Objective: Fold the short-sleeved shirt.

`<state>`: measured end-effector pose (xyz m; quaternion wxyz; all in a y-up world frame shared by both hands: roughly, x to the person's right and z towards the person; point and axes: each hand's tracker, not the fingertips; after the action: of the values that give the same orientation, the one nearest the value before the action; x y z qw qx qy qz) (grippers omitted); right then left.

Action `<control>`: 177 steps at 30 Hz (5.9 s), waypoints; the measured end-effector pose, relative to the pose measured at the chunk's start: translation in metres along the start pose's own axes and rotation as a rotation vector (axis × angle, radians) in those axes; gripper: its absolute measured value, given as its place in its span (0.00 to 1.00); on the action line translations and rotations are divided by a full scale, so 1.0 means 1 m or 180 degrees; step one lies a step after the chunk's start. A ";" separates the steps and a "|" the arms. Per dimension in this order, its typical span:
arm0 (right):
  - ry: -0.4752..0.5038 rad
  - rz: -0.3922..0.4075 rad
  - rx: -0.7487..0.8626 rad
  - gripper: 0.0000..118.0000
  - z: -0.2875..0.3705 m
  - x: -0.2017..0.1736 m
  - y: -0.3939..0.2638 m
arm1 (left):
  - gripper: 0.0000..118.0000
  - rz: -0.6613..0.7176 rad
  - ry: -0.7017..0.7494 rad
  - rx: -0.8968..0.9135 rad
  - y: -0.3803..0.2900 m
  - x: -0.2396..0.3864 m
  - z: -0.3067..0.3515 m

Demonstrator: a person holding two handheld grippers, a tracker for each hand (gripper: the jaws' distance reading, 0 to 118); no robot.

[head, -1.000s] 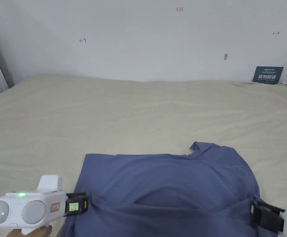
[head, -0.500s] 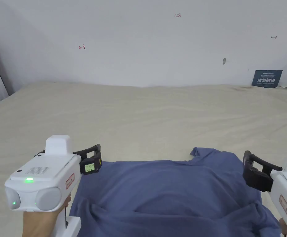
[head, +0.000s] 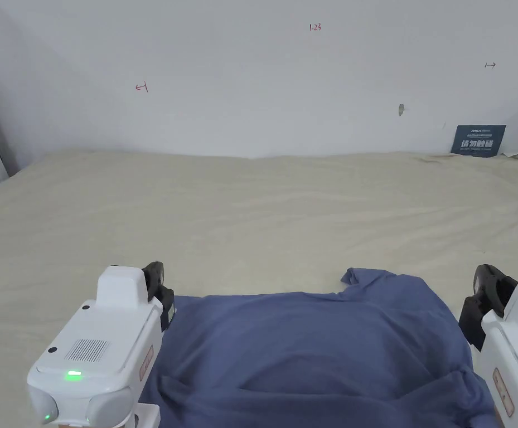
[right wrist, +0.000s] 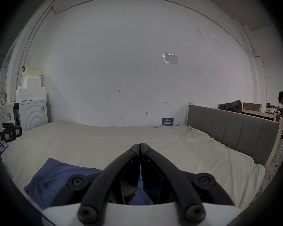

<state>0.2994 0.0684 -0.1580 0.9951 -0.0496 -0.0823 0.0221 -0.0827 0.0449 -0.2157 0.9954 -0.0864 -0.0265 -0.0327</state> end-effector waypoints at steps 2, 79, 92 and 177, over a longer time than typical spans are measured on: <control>-0.0008 0.0014 -0.0009 0.00 -0.002 0.001 0.002 | 0.00 0.0019 0.0004 -0.0044 0.002 0.000 -0.002; 0.0030 -0.0352 -0.2461 0.79 -0.320 0.037 -0.113 | 0.00 0.0058 -0.0620 -0.2209 -0.034 -0.081 -0.241; -0.0155 -0.0165 -0.2800 0.31 -0.336 0.033 -0.141 | 0.00 0.0074 -0.0625 -0.2283 -0.040 -0.075 -0.236; 0.0255 -0.0451 -0.1046 0.89 -0.008 0.060 -0.010 | 0.98 0.0465 -0.0133 -0.1351 -0.019 -0.080 -0.018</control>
<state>0.3599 0.0607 -0.1548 0.9752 -0.2064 -0.0483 -0.0637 -0.1632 0.0284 -0.2346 0.9538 -0.2963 -0.0333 0.0364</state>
